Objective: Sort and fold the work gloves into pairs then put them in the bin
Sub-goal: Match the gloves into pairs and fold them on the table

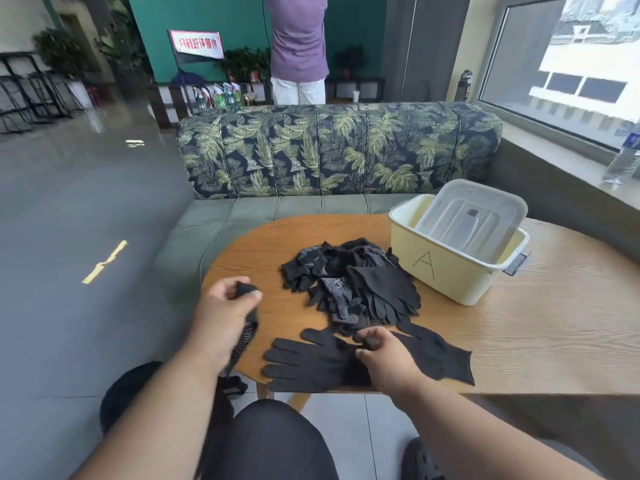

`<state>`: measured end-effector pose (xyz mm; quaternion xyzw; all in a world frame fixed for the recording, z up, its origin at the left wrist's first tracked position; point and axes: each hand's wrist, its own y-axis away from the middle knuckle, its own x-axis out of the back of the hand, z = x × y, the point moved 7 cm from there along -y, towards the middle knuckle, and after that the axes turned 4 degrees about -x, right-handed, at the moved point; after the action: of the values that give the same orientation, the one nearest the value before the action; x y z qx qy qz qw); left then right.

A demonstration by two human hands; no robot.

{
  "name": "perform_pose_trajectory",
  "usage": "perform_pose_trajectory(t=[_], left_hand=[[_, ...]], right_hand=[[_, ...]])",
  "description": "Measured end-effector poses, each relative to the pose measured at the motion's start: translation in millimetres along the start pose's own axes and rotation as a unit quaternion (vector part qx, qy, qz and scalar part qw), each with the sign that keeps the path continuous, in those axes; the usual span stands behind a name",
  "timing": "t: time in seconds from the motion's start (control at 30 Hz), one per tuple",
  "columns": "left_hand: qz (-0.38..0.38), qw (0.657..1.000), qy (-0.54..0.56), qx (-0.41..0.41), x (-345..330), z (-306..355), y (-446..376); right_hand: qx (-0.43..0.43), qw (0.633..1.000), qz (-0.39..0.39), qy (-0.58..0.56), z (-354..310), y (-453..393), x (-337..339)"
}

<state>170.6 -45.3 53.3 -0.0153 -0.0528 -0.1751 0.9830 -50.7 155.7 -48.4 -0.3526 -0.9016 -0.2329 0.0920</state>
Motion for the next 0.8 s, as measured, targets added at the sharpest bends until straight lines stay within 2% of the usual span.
perform_pose_trajectory(t=[0.17,0.27,0.43,0.5,0.63,0.7,0.8], left_hand=[[-0.179,0.977,-0.118,0.015,-110.3,-50.3,46.4],[-0.251,0.964,-0.081,0.043,-143.3,-66.1,72.1],[-0.151,0.978,-0.144,0.005,-99.4,-67.6,55.1],[-0.131,0.967,-0.219,-0.029,-78.5,-69.7,49.6],[-0.196,0.901,-0.362,-0.134,-76.6,-75.6,61.0],[-0.223,0.886,-0.373,-0.162,-86.3,-80.9,69.1],[-0.222,0.877,-0.378,-0.199,-98.3,-82.7,73.2]], right_hand=[[0.011,0.998,0.009,0.06,8.9,-1.9,11.4],[0.01,0.998,0.011,0.057,9.1,-2.6,15.5],[0.015,0.999,0.007,0.041,17.1,-8.1,20.5],[0.022,0.999,0.013,0.04,18.6,-9.8,20.8],[0.029,0.999,0.021,0.037,18.3,-10.6,21.6],[0.028,0.999,0.02,0.02,16.0,-9.0,21.8],[0.021,1.0,0.008,-0.01,13.3,-4.3,21.7]])
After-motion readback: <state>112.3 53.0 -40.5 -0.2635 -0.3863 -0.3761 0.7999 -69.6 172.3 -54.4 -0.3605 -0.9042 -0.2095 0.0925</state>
